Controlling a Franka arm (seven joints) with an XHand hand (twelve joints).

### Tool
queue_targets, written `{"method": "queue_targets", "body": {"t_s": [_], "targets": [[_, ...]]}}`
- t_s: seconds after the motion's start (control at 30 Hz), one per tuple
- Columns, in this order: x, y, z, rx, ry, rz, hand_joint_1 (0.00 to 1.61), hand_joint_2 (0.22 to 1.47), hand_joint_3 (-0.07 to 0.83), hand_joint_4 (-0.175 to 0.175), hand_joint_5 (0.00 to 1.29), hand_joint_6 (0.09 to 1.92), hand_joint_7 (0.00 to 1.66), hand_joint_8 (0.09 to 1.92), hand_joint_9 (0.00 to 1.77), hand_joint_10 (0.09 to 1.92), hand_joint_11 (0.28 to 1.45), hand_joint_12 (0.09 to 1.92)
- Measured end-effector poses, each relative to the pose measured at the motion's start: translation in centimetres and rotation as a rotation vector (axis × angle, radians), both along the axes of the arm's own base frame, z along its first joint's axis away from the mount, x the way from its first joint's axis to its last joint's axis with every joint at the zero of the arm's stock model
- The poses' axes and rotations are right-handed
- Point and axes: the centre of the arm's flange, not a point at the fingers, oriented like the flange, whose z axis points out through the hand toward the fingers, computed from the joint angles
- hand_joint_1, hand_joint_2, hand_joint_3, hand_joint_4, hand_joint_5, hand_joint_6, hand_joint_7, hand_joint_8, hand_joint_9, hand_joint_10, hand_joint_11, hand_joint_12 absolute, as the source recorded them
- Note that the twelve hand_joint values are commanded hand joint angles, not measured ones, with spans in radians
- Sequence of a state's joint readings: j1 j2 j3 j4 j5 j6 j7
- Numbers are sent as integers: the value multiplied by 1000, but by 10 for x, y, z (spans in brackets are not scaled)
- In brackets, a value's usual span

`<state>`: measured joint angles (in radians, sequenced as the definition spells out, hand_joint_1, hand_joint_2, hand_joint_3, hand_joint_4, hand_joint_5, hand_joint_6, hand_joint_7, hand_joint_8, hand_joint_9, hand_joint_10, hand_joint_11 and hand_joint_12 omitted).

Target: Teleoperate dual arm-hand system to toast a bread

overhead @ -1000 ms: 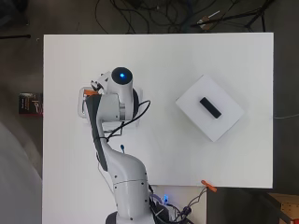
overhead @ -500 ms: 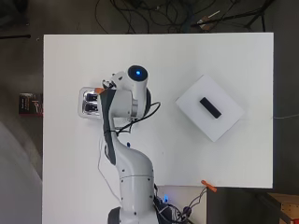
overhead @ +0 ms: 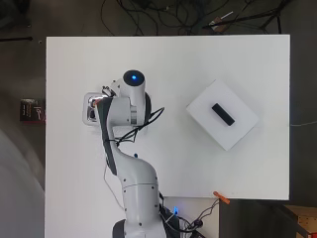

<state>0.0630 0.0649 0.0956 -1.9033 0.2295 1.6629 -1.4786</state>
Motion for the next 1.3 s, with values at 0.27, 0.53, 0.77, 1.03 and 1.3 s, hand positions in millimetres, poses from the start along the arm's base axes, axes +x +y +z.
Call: {"method": "queue_targets", "body": {"t_s": [0.27,0.53,0.77,1.03,1.3], "targets": [[13,-16,10,-30,58,-111,67,1019,3,-157,161,87,243,87,359,87,369,87],[12,-81,-10,-81,21,-368,104,1024,0,-99,241,87,295,87,371,87,369,87],[9,-132,-45,-155,41,-524,44,1052,6,-88,256,87,341,87,464,87,428,87],[-21,-181,-103,-45,124,-551,112,1064,4,-91,277,87,436,87,668,87,568,87],[-23,-186,-128,-19,131,-518,145,1046,-3,-99,274,87,474,87,773,87,680,87]]}}
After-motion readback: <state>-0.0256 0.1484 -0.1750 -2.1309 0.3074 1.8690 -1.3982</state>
